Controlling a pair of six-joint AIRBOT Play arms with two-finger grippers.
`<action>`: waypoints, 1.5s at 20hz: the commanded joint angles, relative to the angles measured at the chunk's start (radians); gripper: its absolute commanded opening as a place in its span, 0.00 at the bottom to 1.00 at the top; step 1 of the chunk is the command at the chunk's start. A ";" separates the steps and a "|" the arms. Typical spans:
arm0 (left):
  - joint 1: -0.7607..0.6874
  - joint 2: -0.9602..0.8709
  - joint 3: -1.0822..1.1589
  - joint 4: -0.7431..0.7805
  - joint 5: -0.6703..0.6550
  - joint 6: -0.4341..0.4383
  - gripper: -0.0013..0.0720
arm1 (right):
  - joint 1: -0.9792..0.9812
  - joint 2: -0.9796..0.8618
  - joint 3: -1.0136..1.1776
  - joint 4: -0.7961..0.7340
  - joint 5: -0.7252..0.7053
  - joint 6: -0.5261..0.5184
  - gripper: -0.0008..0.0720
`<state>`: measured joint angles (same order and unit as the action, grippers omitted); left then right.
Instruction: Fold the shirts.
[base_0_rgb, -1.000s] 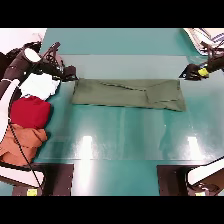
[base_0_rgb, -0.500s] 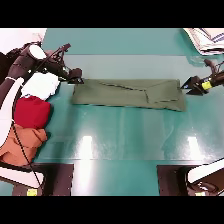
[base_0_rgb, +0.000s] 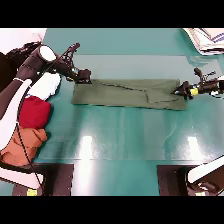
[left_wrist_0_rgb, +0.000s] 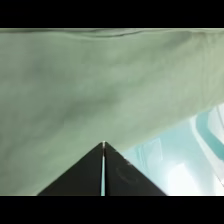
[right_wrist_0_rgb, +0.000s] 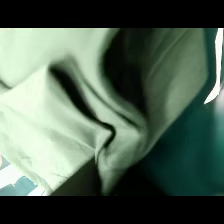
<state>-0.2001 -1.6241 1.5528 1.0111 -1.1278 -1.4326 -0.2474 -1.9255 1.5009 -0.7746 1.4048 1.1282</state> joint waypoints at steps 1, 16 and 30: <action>-0.042 -0.001 0.001 0.000 0.075 -0.011 0.05 | 0.012 0.003 -0.005 0.033 -0.005 -0.043 0.03; -0.286 -0.489 0.442 -0.142 0.072 -0.061 0.05 | 0.296 0.200 0.533 0.049 0.126 0.269 0.03; -0.180 -0.448 0.476 -0.060 -0.045 -0.053 0.05 | 0.603 0.200 0.523 0.066 -0.062 0.170 0.03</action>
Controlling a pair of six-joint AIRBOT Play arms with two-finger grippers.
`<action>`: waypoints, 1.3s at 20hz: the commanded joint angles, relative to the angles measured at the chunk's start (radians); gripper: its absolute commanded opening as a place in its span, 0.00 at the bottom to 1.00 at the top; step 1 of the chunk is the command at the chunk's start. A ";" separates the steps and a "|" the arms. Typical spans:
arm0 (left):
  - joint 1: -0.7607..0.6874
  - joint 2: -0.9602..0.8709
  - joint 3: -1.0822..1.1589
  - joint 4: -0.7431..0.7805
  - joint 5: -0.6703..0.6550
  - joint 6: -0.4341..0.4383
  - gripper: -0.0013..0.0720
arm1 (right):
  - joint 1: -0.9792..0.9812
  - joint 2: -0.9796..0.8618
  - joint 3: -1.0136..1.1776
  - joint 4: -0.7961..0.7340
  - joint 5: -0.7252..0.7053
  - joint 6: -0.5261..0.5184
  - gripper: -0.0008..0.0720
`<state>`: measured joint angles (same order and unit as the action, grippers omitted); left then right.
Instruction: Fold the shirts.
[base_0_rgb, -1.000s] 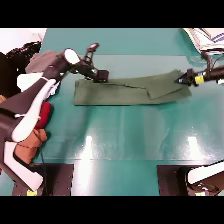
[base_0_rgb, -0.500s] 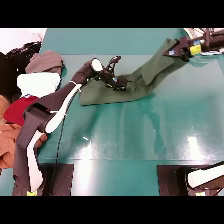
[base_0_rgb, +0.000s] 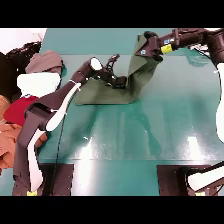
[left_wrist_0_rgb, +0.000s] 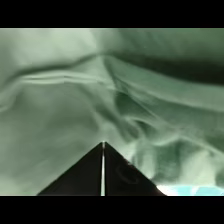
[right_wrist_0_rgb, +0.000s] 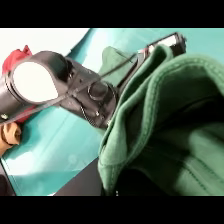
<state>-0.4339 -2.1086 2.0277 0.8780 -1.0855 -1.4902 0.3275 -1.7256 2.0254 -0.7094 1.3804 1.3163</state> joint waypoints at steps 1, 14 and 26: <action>0.086 0.064 0.001 0.111 -0.121 0.004 0.05 | 0.034 0.000 -0.002 0.002 -0.045 -0.029 0.03; 0.540 0.448 0.001 0.286 -0.270 0.005 0.06 | 0.512 -0.349 0.131 0.301 -0.538 -0.422 0.72; 0.502 0.455 -0.156 0.281 -0.405 0.006 0.83 | 0.152 0.034 -0.370 -0.069 -0.377 -0.231 0.85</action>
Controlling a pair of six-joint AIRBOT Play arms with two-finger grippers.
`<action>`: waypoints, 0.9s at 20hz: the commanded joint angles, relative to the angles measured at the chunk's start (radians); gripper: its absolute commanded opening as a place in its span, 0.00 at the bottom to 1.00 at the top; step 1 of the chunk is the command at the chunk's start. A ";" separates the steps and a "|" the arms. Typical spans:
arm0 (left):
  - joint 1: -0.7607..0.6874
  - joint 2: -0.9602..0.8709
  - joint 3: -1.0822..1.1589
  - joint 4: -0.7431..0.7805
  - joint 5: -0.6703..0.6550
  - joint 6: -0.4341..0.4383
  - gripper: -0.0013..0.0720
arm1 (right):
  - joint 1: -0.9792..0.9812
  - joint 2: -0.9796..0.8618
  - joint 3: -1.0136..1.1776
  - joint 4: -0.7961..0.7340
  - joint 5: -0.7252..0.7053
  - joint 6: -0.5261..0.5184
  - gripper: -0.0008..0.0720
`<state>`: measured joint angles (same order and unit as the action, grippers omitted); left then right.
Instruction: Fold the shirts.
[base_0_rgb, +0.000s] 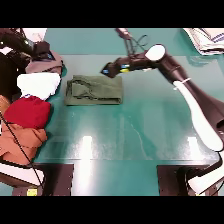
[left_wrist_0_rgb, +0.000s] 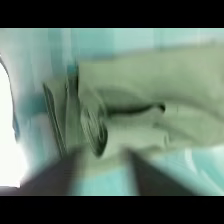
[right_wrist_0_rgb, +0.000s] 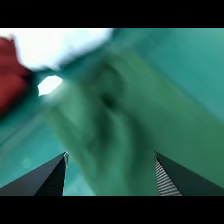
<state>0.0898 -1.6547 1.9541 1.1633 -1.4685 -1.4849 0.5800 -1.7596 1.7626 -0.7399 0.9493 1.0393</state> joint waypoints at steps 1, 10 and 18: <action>-0.040 0.001 -0.150 -0.005 0.015 0.016 0.83 | -0.129 0.084 -0.145 -0.039 0.068 0.054 0.85; -0.121 -0.002 -0.458 -0.027 0.309 0.082 0.81 | -0.183 0.207 -0.406 -0.038 0.058 0.065 0.84; -0.095 0.110 -0.425 0.155 0.144 0.105 0.05 | -0.183 0.217 -0.423 -0.041 0.058 0.126 0.84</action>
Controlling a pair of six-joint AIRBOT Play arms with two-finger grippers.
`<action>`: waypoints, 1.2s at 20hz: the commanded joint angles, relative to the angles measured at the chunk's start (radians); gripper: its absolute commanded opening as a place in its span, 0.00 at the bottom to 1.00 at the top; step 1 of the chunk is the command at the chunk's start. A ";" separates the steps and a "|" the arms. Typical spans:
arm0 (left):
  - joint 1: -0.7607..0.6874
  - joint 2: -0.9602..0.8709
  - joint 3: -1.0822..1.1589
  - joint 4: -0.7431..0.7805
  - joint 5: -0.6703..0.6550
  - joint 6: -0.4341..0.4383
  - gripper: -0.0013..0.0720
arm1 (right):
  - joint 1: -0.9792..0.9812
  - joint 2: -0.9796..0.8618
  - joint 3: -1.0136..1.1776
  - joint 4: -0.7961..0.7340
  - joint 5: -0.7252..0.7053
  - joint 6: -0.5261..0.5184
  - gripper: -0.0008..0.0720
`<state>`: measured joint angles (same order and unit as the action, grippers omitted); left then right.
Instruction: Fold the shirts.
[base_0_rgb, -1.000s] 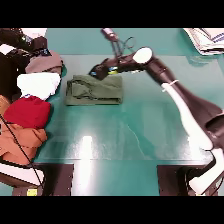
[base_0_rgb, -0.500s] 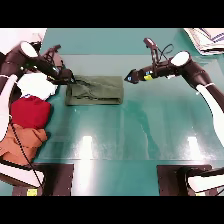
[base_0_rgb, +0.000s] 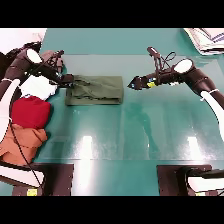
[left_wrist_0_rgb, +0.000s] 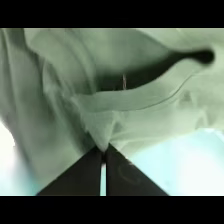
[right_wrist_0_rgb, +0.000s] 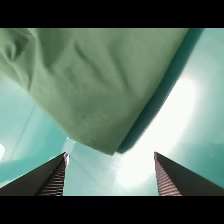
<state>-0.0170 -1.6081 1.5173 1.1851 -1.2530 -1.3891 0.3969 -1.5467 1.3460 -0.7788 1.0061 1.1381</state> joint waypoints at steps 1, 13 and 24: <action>0.012 0.102 0.011 0.214 -0.105 0.009 0.05 | 0.000 0.003 -0.006 -0.002 0.000 0.042 0.85; 0.012 0.142 -0.252 0.384 -0.134 -0.021 0.81 | 0.000 -0.015 -0.006 0.002 0.039 0.142 0.86; 0.011 0.192 0.049 0.104 -0.077 -0.017 0.06 | 0.119 -0.406 0.218 0.295 0.013 0.217 0.88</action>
<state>-0.0055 -1.4227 1.5272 1.3846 -1.3563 -1.4059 0.4618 -1.8446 1.4578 -0.5354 1.0328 1.3251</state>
